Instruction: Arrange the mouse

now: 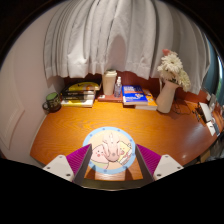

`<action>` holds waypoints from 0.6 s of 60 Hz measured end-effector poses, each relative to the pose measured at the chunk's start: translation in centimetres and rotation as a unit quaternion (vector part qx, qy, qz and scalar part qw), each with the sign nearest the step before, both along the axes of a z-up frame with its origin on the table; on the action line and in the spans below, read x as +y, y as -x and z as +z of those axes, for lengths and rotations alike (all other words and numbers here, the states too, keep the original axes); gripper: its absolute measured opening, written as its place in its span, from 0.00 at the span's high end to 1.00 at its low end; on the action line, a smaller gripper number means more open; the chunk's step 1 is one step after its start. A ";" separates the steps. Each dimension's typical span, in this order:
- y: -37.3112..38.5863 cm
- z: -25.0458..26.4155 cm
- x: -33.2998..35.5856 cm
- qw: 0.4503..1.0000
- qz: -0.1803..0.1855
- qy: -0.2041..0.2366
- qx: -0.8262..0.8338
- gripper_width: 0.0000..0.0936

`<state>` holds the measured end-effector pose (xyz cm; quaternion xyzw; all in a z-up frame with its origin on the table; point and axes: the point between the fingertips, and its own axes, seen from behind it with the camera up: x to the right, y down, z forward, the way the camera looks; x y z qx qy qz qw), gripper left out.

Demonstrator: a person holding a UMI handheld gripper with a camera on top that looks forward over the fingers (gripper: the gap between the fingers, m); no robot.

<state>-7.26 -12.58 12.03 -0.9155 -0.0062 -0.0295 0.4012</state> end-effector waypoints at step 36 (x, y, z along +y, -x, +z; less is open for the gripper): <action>5.9 13.1 -8.6 0.994 0.013 -0.105 0.032 0.08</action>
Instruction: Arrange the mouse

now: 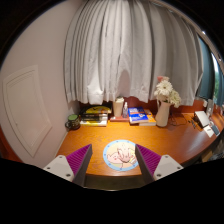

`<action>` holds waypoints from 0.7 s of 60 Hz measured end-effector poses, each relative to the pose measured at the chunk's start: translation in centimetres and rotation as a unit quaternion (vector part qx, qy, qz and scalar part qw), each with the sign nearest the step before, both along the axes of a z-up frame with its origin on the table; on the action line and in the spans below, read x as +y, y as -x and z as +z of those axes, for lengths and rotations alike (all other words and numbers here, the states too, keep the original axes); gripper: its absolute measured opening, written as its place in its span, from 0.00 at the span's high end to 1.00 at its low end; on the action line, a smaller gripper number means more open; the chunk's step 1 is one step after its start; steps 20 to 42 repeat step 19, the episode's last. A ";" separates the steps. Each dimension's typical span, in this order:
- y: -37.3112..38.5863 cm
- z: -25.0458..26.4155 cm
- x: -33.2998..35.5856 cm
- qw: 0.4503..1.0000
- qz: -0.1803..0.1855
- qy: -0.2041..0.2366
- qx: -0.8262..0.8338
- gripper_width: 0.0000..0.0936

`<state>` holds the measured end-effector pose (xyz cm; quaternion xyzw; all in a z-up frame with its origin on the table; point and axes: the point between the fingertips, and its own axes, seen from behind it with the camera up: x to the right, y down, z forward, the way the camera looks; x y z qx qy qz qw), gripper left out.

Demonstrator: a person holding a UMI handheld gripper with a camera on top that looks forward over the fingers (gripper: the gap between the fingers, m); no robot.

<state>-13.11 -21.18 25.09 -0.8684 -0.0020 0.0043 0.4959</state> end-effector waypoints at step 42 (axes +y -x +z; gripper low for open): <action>0.8 -1.3 -1.4 1.000 0.007 0.011 -0.011 0.08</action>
